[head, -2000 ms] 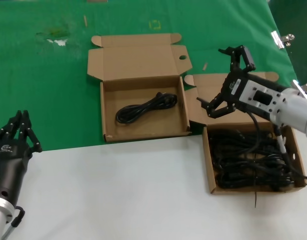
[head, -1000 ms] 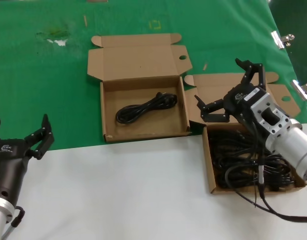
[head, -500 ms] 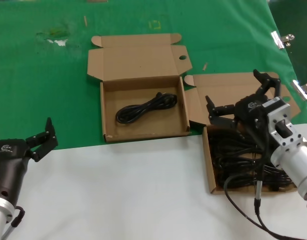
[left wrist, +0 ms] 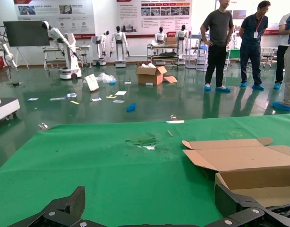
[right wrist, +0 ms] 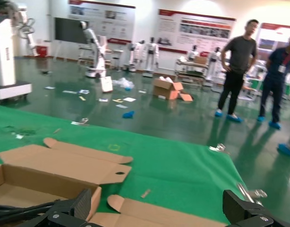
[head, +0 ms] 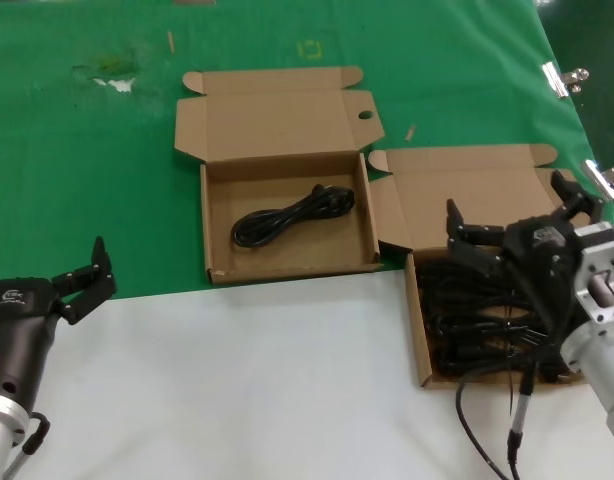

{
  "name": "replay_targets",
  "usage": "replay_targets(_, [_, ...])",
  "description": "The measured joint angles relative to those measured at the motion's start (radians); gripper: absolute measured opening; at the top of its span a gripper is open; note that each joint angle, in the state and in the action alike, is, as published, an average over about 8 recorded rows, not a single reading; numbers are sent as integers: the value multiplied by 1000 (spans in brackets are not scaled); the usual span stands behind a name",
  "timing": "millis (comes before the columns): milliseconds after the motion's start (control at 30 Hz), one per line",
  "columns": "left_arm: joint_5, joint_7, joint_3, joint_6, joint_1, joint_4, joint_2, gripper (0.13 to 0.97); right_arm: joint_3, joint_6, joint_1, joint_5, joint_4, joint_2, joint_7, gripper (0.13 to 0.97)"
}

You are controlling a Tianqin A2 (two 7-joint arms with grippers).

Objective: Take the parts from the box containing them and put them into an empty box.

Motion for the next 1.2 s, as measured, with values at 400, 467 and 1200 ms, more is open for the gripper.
replay_targets(400, [0, 0, 0, 0, 0, 0, 0, 966, 25, 49, -55, 31, 36, -19, 24, 966])
replay_targets(467, [0, 0, 0, 0, 0, 0, 0, 966, 25, 49, -55, 31, 36, -19, 24, 966])
replay_targets(1200, [0, 1, 0, 0, 0, 0, 0, 966, 25, 49, -55, 31, 36, -19, 24, 966])
